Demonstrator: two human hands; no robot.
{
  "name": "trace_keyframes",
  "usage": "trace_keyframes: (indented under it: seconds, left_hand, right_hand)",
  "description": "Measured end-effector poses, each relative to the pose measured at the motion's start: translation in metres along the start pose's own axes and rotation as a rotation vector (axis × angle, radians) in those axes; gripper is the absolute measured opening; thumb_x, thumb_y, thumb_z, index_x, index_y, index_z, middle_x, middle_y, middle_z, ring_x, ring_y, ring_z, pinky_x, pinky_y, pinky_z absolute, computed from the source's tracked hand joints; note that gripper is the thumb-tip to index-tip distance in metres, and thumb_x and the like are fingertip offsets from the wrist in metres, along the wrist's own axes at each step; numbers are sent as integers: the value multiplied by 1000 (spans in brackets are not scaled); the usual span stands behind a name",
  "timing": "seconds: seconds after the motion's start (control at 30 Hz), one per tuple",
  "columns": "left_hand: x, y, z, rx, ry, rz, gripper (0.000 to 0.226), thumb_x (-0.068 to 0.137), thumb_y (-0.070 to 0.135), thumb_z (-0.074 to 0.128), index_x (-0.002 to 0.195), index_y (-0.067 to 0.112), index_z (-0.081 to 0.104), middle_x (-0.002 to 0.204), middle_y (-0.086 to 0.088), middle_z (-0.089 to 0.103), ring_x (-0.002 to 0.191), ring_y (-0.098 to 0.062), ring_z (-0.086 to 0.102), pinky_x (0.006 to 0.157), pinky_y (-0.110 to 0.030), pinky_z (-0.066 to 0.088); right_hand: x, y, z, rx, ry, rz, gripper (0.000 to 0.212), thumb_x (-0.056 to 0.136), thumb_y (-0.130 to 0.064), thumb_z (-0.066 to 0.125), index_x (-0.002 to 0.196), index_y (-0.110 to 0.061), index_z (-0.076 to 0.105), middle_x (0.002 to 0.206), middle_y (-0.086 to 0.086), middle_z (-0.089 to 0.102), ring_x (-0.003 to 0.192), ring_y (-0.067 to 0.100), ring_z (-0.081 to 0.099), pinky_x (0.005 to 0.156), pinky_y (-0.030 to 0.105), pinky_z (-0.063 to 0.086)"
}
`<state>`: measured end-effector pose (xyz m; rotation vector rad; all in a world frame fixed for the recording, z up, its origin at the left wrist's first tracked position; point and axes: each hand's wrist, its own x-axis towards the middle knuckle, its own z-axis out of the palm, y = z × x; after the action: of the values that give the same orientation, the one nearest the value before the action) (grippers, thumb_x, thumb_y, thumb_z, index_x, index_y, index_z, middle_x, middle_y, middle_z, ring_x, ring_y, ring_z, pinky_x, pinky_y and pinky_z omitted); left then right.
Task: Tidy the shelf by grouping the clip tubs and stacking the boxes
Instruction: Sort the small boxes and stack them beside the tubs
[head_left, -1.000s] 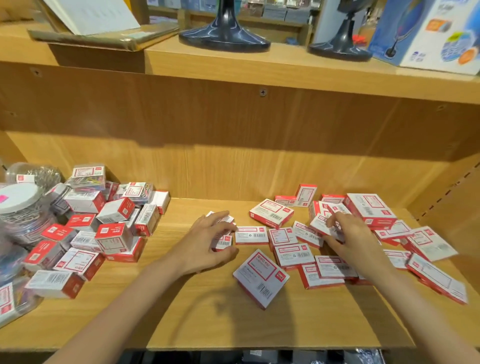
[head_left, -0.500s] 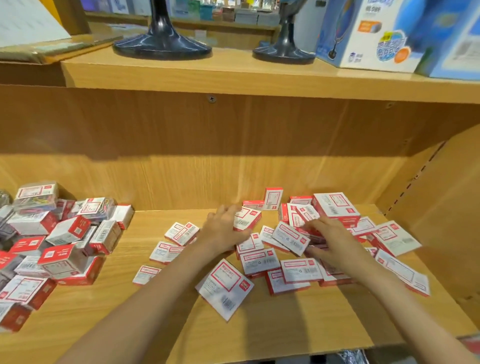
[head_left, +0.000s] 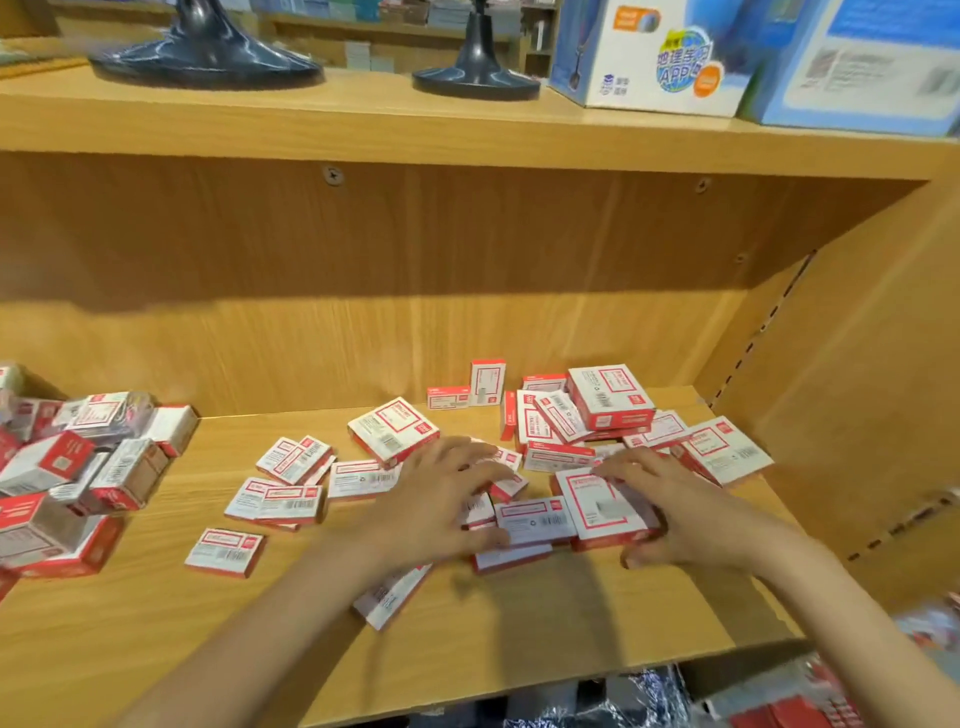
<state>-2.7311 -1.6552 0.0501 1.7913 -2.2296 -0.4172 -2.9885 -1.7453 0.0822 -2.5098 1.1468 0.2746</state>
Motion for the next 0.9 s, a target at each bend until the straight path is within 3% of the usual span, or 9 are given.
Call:
trace_keyframes:
  seconds: [0.1, 0.23, 0.37, 0.43, 0.5, 0.57, 0.67, 0.77, 0.9]
  left_hand:
    - [6, 4, 7, 83, -126, -56, 77, 70, 71, 49, 138, 44, 25, 150, 13, 16, 137, -18, 3, 112, -44, 5]
    - [11, 1, -2, 21, -105, -5, 80, 61, 78, 35, 132, 41, 39, 142, 13, 34, 128, -15, 28, 108, -40, 20]
    - [19, -13, -15, -361, 179, -127, 9, 85, 26, 59, 91, 27, 66, 93, 9, 66, 87, -6, 59, 82, -33, 47]
    - [21, -19, -21, -390, 259, -195, 22, 86, 7, 58, 82, 28, 63, 86, 6, 67, 83, -10, 62, 79, -29, 48]
    - [22, -23, -25, -441, 282, -223, 22, 87, 6, 57, 82, 27, 62, 87, 6, 66, 87, -13, 61, 78, -22, 46]
    - [19, -24, -27, -465, 255, -192, 7, 85, 23, 62, 86, 30, 61, 93, 7, 65, 92, -11, 59, 80, -23, 44]
    - [13, -24, -21, -148, -52, -135, 60, 63, 71, 58, 114, 38, 54, 122, 9, 53, 115, -15, 45, 99, -38, 36]
    - [12, -16, -15, 73, -160, -171, 69, 73, 60, 62, 133, 40, 35, 137, 11, 37, 126, -19, 28, 108, -43, 17]
    - [15, -12, -13, 22, -92, -165, 68, 75, 53, 66, 132, 40, 33, 128, 9, 41, 122, -18, 35, 105, -41, 21]
  right_hand:
    - [-2, 7, 15, 37, 127, -44, 87, 75, -36, 73, 142, -37, 17, 152, -16, 15, 139, 8, 13, 114, 34, 14]
    - [5, 12, 12, 212, 204, -56, 70, 72, -34, 76, 129, -34, 37, 135, -13, 42, 124, 6, 37, 104, 26, 33]
    - [0, 24, 0, 536, 228, 0, 56, 67, -30, 81, 112, -33, 47, 120, -14, 49, 109, 5, 48, 88, 17, 42]
    - [-6, 26, -8, 742, 273, 22, 53, 66, -22, 82, 108, -31, 51, 116, -7, 54, 100, 4, 55, 81, 20, 49]
    - [-9, 27, -16, 888, 303, 16, 50, 67, -11, 80, 106, -27, 53, 111, 2, 57, 84, -3, 60, 64, 14, 50]
    - [-10, 30, -21, 824, 302, 25, 50, 66, -13, 82, 105, -27, 54, 110, 1, 58, 82, -1, 60, 59, 10, 48]
    - [-13, 34, -26, 546, 200, 29, 54, 63, -25, 84, 105, -32, 51, 107, -13, 55, 91, 2, 54, 67, 7, 43]
    - [-12, 27, -11, 370, 109, -24, 55, 62, -33, 84, 104, -35, 48, 110, -14, 53, 97, 5, 50, 80, 20, 44]
    - [-10, 18, 15, 286, 148, -110, 49, 71, -38, 77, 110, -35, 48, 123, -18, 45, 112, 1, 43, 95, 19, 39]
